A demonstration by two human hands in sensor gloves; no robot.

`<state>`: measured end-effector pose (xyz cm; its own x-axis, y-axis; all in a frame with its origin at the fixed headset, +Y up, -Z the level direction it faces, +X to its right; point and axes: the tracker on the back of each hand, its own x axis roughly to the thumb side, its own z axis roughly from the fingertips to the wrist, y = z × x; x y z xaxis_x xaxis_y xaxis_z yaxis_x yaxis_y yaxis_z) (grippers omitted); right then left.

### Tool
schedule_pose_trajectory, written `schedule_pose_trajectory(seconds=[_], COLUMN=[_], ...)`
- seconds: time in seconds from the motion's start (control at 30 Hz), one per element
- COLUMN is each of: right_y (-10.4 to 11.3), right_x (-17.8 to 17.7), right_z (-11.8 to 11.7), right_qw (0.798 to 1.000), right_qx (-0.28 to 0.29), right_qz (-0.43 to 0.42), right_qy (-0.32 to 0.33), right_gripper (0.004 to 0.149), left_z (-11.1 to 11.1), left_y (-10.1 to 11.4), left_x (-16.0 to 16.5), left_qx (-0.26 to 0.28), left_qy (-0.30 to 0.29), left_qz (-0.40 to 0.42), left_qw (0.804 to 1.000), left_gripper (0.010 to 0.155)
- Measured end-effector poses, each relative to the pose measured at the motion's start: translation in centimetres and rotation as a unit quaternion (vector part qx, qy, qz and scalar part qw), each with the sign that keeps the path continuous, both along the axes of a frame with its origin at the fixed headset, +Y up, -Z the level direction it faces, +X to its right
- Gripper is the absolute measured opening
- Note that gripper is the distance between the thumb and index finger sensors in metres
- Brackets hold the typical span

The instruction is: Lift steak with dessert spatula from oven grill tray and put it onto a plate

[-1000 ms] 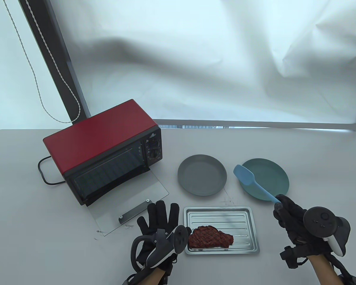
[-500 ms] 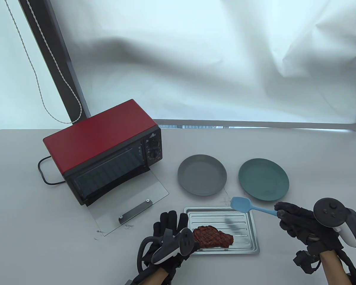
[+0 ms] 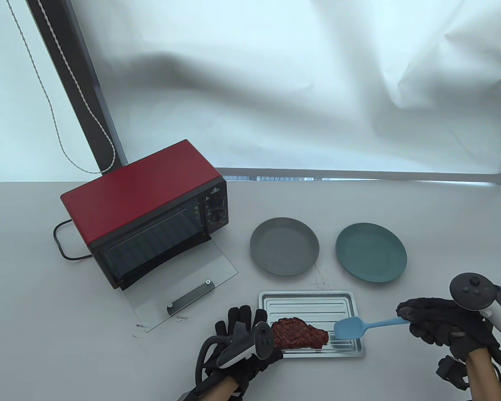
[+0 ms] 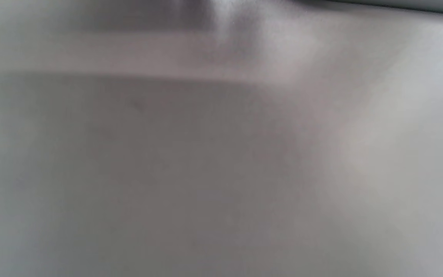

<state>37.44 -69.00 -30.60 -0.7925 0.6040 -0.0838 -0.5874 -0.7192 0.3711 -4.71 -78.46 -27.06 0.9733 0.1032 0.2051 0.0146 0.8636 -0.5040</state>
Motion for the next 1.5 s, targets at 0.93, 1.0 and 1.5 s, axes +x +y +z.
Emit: schedule_pose_trajectory(seconds=[0.93, 1.0, 1.5], right_y=[-4.1, -4.2, -4.8], right_x=[0.9, 0.7, 0.4], right_z=[-1.0, -1.1, -1.1], right_qw=[0.993, 0.993, 0.992], right_qx=[-0.119, -0.12, -0.126], right_qz=[0.0, -0.001, -0.019], right_qy=[-0.024, -0.02, -0.024], right_gripper=[0.043, 0.043, 0.043], left_z=[-0.4, -0.4, -0.7], left_y=[-1.1, -1.1, -1.2], left_x=[-0.4, -0.4, -0.5], left_qx=[-0.04, -0.04, -0.03], left_qy=[0.023, 0.024, 0.029], left_qz=[0.023, 0.024, 0.023], left_qw=[0.999, 0.999, 0.999], left_gripper=[0.089, 0.089, 0.086])
